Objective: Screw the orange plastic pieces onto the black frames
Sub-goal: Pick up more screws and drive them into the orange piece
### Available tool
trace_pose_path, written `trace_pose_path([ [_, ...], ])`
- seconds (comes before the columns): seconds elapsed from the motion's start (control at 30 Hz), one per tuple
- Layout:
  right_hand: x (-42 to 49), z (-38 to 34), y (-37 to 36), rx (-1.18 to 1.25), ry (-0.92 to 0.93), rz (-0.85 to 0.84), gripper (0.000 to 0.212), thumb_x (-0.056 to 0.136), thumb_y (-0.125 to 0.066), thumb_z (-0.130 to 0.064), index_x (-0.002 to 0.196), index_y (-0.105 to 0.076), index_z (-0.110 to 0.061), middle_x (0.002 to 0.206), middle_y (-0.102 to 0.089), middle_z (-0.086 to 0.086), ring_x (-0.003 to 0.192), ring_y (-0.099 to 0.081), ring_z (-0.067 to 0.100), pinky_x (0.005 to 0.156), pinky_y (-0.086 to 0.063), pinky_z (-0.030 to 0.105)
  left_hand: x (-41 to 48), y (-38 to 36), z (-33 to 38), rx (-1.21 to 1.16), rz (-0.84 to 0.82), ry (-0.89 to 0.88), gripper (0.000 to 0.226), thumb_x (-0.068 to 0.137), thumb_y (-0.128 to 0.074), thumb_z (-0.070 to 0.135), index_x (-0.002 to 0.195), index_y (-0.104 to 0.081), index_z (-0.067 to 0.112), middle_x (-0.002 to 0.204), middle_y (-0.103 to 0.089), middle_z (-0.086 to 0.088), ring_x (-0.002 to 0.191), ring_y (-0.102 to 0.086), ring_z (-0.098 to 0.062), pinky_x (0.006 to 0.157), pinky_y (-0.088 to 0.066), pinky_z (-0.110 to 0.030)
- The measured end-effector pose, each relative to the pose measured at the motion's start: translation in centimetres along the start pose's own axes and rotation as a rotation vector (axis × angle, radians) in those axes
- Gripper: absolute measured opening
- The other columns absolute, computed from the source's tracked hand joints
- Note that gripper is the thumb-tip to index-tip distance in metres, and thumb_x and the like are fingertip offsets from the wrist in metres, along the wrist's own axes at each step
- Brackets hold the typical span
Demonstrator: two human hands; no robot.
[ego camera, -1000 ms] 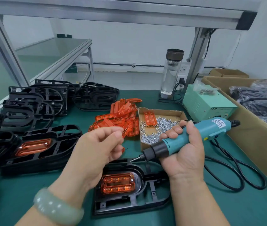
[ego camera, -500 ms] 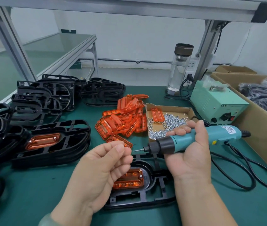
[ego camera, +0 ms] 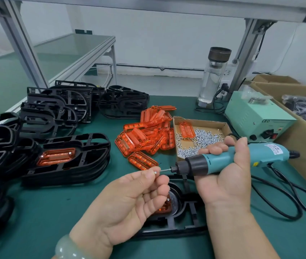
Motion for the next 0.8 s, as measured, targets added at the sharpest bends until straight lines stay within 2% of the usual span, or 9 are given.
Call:
trace_pose_path([
  [0.47, -0.1, -0.05, -0.09, -0.01, 0.009, -0.001, 0.02, 0.077, -0.065, -0.039, 0.082, -0.053, -0.024, 0.063, -0.048, -0.012, 0.049, -0.048, 0.003, 0.057, -0.048, 0.018, 0.12, 0.22, 0.26, 0.091, 0.021, -0.086, 0.013, 0.063, -0.066, 0.016, 0.068, -0.076, 0.008, 0.072, -0.069, -0.013, 0.054, -0.065, -0.014, 0.045, -0.053, -0.022],
  [0.63, -0.12, -0.04, -0.12, -0.002, 0.007, -0.004, 0.02, 0.076, -0.066, -0.037, 0.083, -0.053, -0.023, 0.063, -0.047, -0.011, 0.049, -0.048, 0.003, 0.056, -0.048, 0.018, 0.09, 0.32, 0.5, 0.15, 0.041, -0.16, 0.022, 0.064, -0.066, 0.018, 0.081, -0.069, 0.004, 0.072, -0.069, -0.013, 0.054, -0.065, -0.014, 0.045, -0.053, -0.021],
  [0.8, -0.18, -0.03, -0.2, -0.001, 0.017, -0.008, 0.02, 0.076, -0.066, -0.036, 0.084, -0.052, -0.023, 0.063, -0.047, -0.011, 0.049, -0.048, 0.004, 0.055, -0.048, 0.018, 0.04, 0.35, 0.87, 0.21, 0.057, -0.251, 0.017, 0.063, -0.066, 0.022, 0.071, -0.075, 0.01, 0.072, -0.069, -0.013, 0.057, -0.065, -0.014, 0.047, -0.052, -0.021],
])
Point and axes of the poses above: each hand's wrist, its own x-axis towards the middle knuckle, its own y-axis out of the back of the hand, z = x × y, the point moved 7 cm from there along x, towards the middle knuckle
